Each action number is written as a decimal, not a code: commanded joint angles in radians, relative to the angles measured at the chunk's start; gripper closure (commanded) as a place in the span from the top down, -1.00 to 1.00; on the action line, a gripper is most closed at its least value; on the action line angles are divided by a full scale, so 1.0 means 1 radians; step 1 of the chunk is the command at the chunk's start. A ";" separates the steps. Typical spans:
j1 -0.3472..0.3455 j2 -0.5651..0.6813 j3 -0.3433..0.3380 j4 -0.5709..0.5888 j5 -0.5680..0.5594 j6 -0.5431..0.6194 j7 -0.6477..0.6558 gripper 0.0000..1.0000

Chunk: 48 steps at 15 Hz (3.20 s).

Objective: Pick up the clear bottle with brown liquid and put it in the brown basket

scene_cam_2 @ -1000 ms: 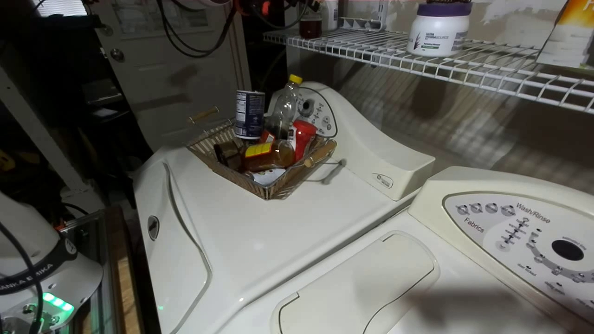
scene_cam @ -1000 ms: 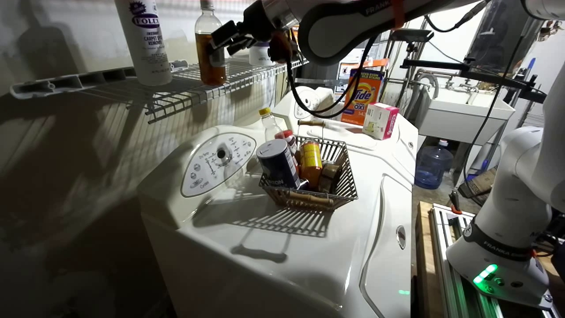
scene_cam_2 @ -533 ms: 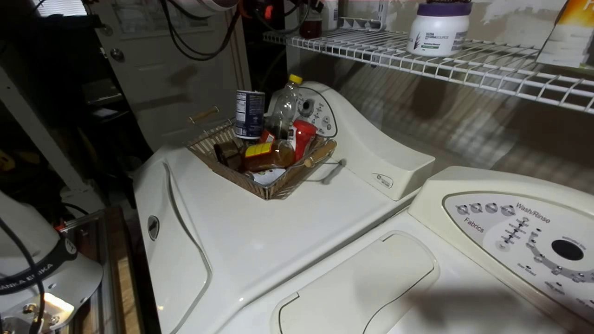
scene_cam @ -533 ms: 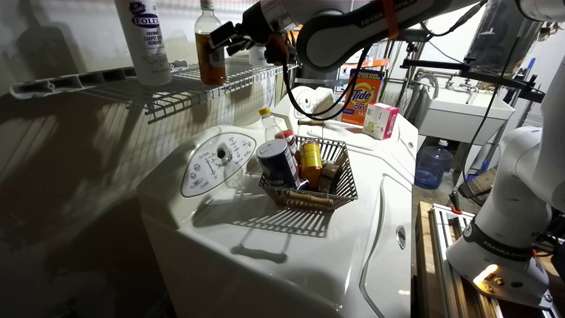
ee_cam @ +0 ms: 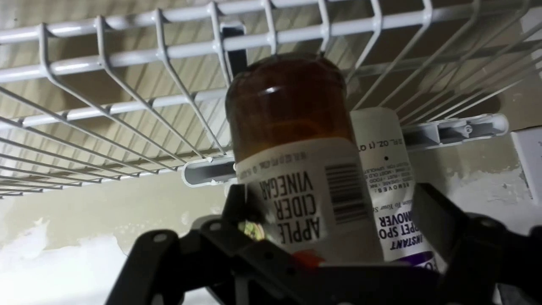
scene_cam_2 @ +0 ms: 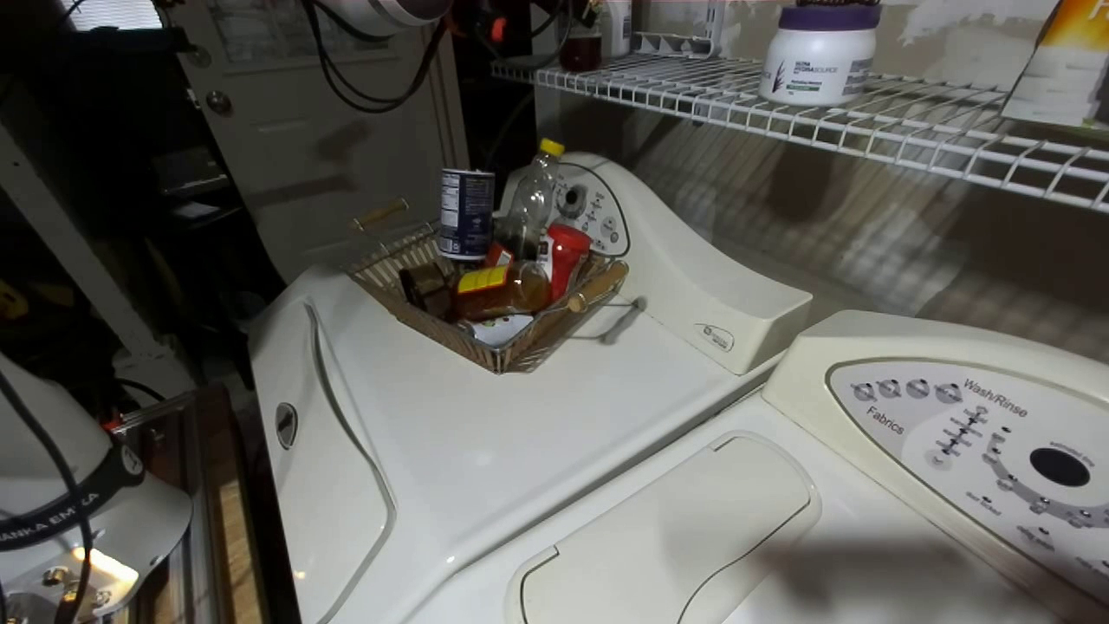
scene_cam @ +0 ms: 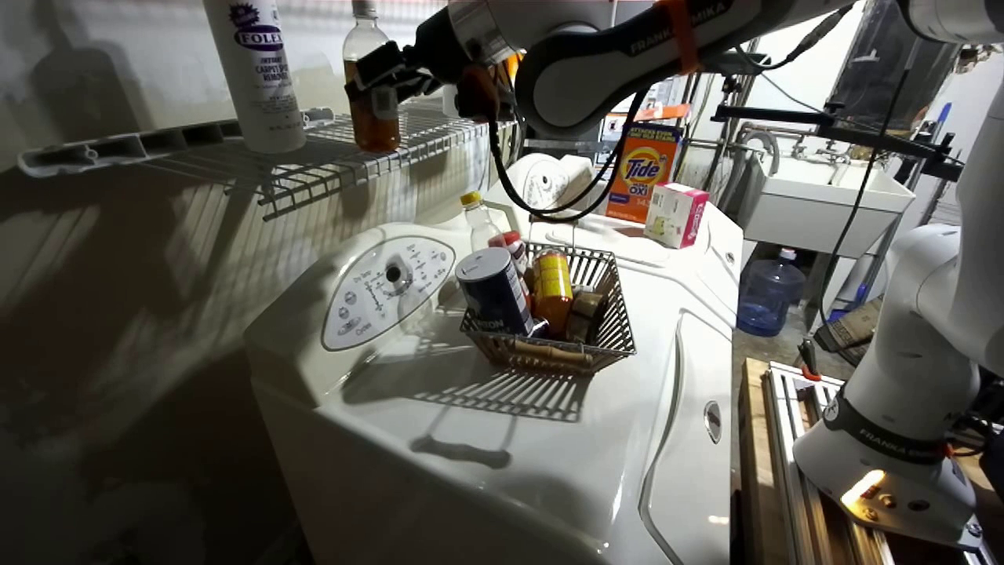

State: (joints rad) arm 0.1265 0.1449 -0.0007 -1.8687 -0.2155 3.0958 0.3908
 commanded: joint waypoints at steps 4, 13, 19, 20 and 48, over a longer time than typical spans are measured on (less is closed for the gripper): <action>0.032 0.060 -0.038 0.084 -0.027 0.024 0.057 1.00; 0.063 0.081 -0.083 0.111 -0.024 0.022 0.050 -0.35; 0.043 0.052 -0.051 0.084 0.015 0.007 0.013 -0.55; 0.037 0.046 -0.042 0.078 0.023 0.012 0.002 -0.55; -0.018 -0.517 0.011 -0.505 0.330 -0.125 -0.233 -0.55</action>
State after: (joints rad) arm 0.1429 -0.2635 -0.0105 -2.2857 0.0964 3.0102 0.1639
